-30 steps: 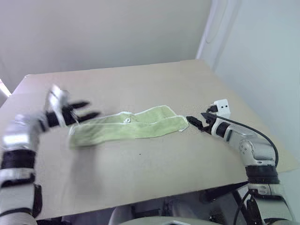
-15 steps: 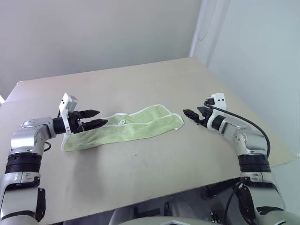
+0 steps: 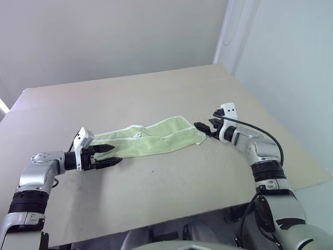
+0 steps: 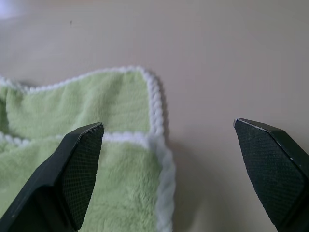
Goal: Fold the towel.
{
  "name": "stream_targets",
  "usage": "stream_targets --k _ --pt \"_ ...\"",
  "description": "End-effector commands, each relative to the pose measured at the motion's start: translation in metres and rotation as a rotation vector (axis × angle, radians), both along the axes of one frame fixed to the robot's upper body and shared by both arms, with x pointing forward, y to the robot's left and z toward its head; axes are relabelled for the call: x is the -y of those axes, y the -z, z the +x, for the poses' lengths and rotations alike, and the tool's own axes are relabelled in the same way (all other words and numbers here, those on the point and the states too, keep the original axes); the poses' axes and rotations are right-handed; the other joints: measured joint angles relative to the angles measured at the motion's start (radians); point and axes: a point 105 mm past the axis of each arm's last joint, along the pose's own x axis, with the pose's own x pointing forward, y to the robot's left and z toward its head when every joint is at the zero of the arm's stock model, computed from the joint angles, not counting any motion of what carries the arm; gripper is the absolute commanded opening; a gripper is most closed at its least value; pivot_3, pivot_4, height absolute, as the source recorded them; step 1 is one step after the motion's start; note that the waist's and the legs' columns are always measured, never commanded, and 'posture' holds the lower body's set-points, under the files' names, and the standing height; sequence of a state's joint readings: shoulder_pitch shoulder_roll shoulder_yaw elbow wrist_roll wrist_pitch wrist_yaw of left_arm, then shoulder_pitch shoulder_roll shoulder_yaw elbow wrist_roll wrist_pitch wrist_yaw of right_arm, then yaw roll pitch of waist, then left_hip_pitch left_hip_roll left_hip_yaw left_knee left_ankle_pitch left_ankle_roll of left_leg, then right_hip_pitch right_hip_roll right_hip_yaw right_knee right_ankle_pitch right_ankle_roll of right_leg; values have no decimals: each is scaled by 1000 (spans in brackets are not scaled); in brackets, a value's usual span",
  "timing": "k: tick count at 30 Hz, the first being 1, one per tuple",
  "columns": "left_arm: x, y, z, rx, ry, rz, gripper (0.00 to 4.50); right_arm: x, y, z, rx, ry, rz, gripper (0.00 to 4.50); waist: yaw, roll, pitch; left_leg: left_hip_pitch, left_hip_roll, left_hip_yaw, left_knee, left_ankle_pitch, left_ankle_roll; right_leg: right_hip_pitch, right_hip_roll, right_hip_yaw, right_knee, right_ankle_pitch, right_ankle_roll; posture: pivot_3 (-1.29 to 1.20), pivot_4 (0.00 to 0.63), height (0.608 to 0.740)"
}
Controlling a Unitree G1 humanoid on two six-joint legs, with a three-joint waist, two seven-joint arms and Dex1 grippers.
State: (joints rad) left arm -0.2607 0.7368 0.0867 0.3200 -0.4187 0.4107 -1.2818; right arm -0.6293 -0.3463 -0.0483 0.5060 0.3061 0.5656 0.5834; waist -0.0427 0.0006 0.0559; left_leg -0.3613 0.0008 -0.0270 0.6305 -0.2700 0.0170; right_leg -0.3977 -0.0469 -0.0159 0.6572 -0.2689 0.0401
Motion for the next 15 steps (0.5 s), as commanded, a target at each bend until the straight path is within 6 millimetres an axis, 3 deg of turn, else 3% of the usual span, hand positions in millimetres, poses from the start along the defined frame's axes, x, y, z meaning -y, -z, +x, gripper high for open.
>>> stream_targets --k 1,11,15 --pt "1 -18 4 62 5 -12 4475 -13 -17 11 66 -36 -5 4500 -2 0 0 0 0 0 0 0 0 0 0 0 0 0 0 0 0 740" --pt "-1 -20 7 73 -9 3 4475 -28 0 11 17 -87 -30 4500 -1 0 0 2 0 0 0 0 0 1 1 0 2 0 0 0 0 740" --pt "-3 -20 7 78 -16 6 4500 -29 4 9 9 -97 -37 3597 -1 0 0 2 0 0 0 0 0 0 1 1 2 0 0 0 0 740"
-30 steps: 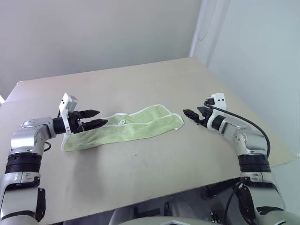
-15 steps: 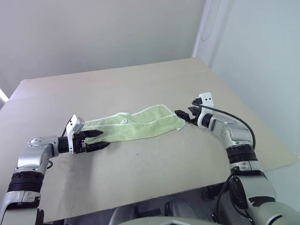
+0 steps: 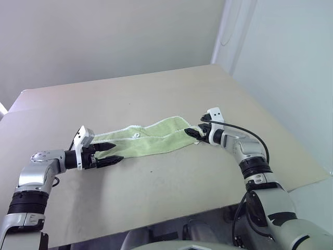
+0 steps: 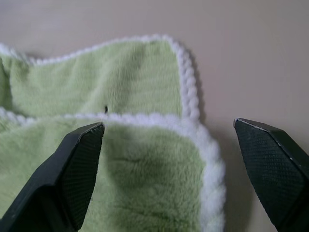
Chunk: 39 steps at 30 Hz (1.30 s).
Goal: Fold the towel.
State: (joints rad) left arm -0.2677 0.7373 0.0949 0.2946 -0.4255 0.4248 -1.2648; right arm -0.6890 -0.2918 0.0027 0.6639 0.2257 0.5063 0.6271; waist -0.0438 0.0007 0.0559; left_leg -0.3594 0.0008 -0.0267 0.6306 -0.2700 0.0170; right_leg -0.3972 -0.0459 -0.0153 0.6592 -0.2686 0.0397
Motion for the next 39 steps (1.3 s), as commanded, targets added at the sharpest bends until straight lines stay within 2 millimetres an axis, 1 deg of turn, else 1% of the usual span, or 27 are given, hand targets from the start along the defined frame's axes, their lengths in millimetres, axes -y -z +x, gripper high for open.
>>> stream_targets --k 1,2,4,8,9,10,15,18,20,24,29,32,35,39 --pt "-5 -13 4 56 -10 6 4500 -6 -17 7 67 -22 9 3207 0 0 0 0 0 0 0 0 0 0 0 0 0 0 0 0 0 740" --pt "-6 -12 4 55 -11 8 4500 -5 -17 7 69 -20 6 2789 0 0 0 0 0 0 0 0 0 0 0 0 0 0 0 0 0 740" --pt "-7 -11 3 55 -14 11 4500 -3 -18 7 76 -12 2 2143 0 0 0 0 0 0 0 0 0 0 0 0 0 0 0 0 0 740" --pt "-7 -11 4 54 -15 15 4500 -2 -20 8 97 -11 -16 620 0 0 0 0 0 0 0 0 0 0 0 0 0 0 0 0 0 740" --pt "-6 -10 4 53 -14 17 4500 -2 -21 7 106 -19 -21 268 0 0 0 0 0 0 0 0 0 0 0 0 0 0 0 0 0 740" --pt "-6 -9 4 53 -14 18 4500 -2 -22 6 114 -23 -25 31 0 0 0 0 0 0 0 0 0 0 0 0 0 0 0 0 0 740" --pt "-7 -9 5 55 -17 25 4500 -3 -30 2 163 -56 -36 31 0 0 0 0 0 0 0 0 0 0 0 0 0 0 0 0 0 740" --pt "-14 -13 11 72 -43 39 4500 -1 -39 1 198 -54 -28 31 1 0 0 0 0 0 0 0 0 0 0 0 0 0 0 0 0 740" --pt "-21 -19 18 92 -76 38 4500 -1 -48 -3 228 -77 -9 31 1 0 0 0 0 0 0 0 0 0 0 0 1 0 0 0 0 740" --pt "-41 -35 36 130 -167 50 4500 2 -61 -19 272 -152 9 31 3 -1 1 0 -1 0 0 0 0 0 2 0 1 0 0 0 0 740" --pt "-65 -41 43 122 -197 155 4500 4 -59 -38 248 -222 13 31 1 -2 1 0 -2 0 0 0 0 0 1 0 1 0 1 0 0 740" --pt "-77 -40 43 95 -206 209 4500 3 -59 -43 241 -234 19 31 0 -2 1 1 -2 0 0 0 0 0 2 0 1 0 1 0 0 740" --pt "-88 -30 39 63 -204 290 4500 -2 -62 -48 252 -245 42 31 1 -2 1 1 -2 0 0 0 0 0 2 0 1 0 1 0 0 740" --pt "-98 -25 41 53 -254 304 4500 -6 -63 -49 259 -231 52 31 4 -5 2 1 -1 0 0 0 0 0 2 0 2 0 1 0 0 740"
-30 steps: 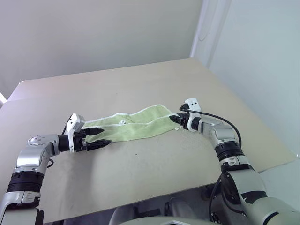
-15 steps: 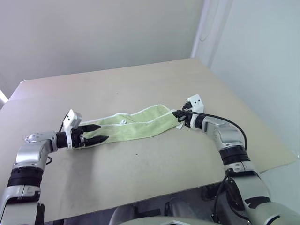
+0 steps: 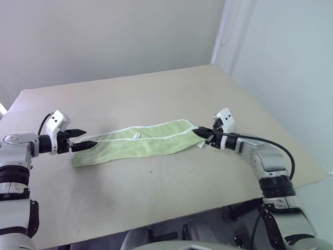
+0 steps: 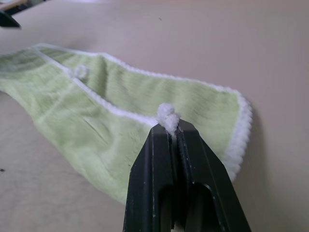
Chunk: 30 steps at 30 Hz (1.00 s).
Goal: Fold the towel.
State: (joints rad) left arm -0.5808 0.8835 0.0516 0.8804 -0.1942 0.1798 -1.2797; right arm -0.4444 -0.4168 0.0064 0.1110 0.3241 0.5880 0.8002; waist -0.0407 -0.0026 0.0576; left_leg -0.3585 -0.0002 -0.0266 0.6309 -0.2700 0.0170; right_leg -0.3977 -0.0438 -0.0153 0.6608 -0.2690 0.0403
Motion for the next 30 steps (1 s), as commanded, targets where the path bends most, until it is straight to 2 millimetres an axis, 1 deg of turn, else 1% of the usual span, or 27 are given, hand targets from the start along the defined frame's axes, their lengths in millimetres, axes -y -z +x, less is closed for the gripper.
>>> stream_targets --k 1,4,8,12,14,18,21,25,26,27,30 --pt "-11 -11 7 45 -38 49 4500 -5 -14 1 54 7 27 31 2 -3 1 0 1 0 0 0 0 0 0 0 0 0 0 0 0 740" --pt "-16 2 8 15 -83 78 4500 -4 -12 1 51 23 29 31 4 -4 1 0 0 0 0 0 0 0 -1 0 0 0 0 0 0 740" --pt "-14 16 10 -57 -142 42 4500 -1 -12 0 53 39 29 31 9 -5 1 -1 0 0 0 0 0 0 -2 0 0 0 0 0 0 740" --pt "-5 31 11 -112 -165 -6 4500 2 -13 3 59 63 27 31 11 -5 1 -1 0 0 0 0 0 0 -1 0 0 0 0 0 0 740" --pt "2 33 15 -117 -178 -51 4500 4 -14 4 62 73 26 31 17 -5 1 -1 0 0 0 0 0 0 -1 0 0 0 0 0 0 740" --pt "13 39 17 -133 -156 -70 4500 6 -14 4 63 83 20 31 25 -5 1 0 0 0 1 0 0 0 -1 0 1 0 0 0 0 740" --pt "19 40 15 -139 -110 -79 3880 8 -14 5 62 89 16 0 28 -5 1 0 -1 0 1 0 0 0 -1 0 1 0 0 0 0 740" --pt "17 35 14 -137 -114 -113 2497 10 -12 5 59 102 12 0 27 -5 1 0 -1 0 1 0 0 0 -2 0 1 0 0 0 0 740" --pt "16 34 14 -134 -118 -117 2234 11 -11 5 57 105 11 0 27 -5 1 0 -1 0 1 0 0 0 -2 0 1 0 0 0 0 740" --pt "15 33 14 -127 -119 -110 1736 11 -11 5 56 109 11 0 27 -5 1 0 -1 0 1 0 0 0 -1 0 1 0 0 0 0 740" --pt "12 28 18 -92 -118 -79 663 11 -8 4 50 115 10 0 26 -5 1 0 -1 0 1 0 0 0 -1 0 1 0 0 0 0 740"
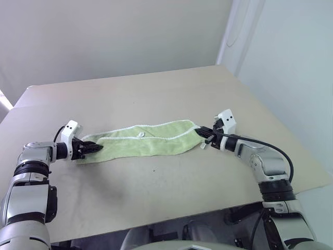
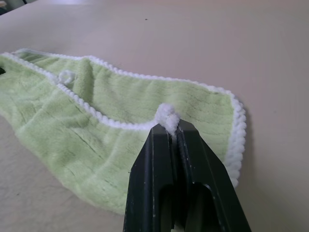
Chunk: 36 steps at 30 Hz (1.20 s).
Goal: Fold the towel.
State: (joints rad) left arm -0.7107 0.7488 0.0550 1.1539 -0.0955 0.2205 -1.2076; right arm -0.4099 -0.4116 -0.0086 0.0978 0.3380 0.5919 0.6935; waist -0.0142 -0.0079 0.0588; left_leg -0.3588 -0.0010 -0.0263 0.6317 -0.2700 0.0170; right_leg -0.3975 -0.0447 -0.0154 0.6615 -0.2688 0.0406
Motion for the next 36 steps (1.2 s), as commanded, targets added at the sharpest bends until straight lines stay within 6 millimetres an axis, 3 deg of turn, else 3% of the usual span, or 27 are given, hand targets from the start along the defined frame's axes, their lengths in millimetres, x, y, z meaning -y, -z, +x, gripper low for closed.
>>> stream_targets --k 1,9,14,23,29,36 --pt "-5 -16 6 70 6 26 379 0 -15 2 60 1 10 0 -1 0 0 0 0 0 0 0 0 0 0 0 0 0 0 0 0 740" --pt "10 -49 12 171 109 -59 379 4 -18 2 68 3 6 0 0 0 0 0 0 0 0 0 0 0 0 0 0 0 0 0 0 740" --pt "4 -64 16 216 71 -92 379 15 -23 3 86 18 0 0 -2 0 0 0 0 0 0 0 0 0 0 0 0 0 0 0 0 740" --pt "2 -73 25 246 13 -124 379 33 -38 2 135 50 16 0 -1 -1 1 0 0 0 0 0 0 0 0 0 0 0 0 0 0 740" --pt "18 -93 44 320 -11 -202 379 49 -63 3 208 90 67 0 3 -2 1 0 0 0 1 0 0 0 0 0 0 0 0 0 0 740" --pt "53 -123 87 486 -97 -178 379 108 -113 36 379 395 87 0 3 -4 2 -1 -2 0 2 1 -1 0 -2 0 0 2 3 0 0 740"
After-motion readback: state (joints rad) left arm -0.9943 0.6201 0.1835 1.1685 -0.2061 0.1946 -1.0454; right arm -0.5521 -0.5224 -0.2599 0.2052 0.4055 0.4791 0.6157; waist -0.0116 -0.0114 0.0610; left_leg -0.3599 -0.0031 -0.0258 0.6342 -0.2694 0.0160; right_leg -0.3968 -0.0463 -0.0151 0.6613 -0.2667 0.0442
